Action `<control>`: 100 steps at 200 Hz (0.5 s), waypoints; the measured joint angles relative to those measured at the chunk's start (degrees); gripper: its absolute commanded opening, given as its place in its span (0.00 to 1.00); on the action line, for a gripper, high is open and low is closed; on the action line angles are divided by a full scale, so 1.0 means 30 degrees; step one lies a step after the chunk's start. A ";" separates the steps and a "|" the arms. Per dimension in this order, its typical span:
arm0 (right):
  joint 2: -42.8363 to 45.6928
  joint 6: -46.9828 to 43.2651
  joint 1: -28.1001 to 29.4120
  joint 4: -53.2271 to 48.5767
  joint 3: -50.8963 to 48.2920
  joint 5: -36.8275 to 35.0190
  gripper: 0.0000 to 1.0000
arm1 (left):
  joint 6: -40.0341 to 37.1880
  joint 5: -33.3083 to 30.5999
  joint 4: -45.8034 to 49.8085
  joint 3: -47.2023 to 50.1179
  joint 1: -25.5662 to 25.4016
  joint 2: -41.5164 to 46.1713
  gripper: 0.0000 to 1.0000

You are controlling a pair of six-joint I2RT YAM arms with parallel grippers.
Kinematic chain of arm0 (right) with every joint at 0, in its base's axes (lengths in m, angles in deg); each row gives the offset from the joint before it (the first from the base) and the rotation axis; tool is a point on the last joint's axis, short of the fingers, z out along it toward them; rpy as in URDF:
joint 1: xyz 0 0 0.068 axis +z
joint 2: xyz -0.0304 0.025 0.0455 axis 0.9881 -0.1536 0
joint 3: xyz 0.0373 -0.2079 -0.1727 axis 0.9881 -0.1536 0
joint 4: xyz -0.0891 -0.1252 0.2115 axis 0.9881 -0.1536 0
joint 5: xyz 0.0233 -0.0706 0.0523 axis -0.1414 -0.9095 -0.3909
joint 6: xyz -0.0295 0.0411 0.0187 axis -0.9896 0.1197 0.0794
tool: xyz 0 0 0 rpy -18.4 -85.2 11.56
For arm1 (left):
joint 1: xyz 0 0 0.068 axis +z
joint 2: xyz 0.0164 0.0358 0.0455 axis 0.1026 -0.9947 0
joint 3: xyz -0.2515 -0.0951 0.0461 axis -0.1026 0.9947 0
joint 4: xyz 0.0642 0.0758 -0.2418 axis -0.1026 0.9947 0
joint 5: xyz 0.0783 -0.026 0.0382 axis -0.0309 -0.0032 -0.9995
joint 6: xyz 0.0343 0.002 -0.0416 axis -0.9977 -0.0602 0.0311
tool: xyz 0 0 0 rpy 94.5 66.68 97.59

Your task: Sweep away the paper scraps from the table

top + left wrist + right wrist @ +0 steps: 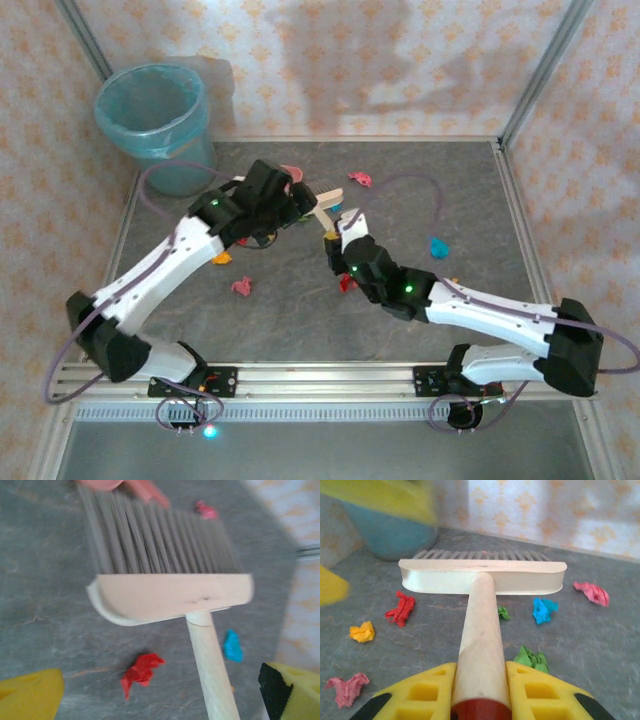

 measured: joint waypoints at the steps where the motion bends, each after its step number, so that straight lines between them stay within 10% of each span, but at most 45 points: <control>1: 0.0073 0.0189 -0.0073 -0.0153 0.0036 -0.0007 0.00 | -0.0051 0.0000 -0.0051 0.0022 0.0000 0.0102 1.00; 52: 0.2484 0.5020 -0.4954 -0.5960 0.2382 0.1515 0.00 | -0.3002 -0.1603 -0.2047 0.2106 -0.0022 0.5297 1.00; 100: 0.3315 0.6623 -1.0142 -1.0032 0.3512 0.3126 0.00 | -0.3905 -0.4109 -0.0517 0.1763 -0.0022 0.4124 0.98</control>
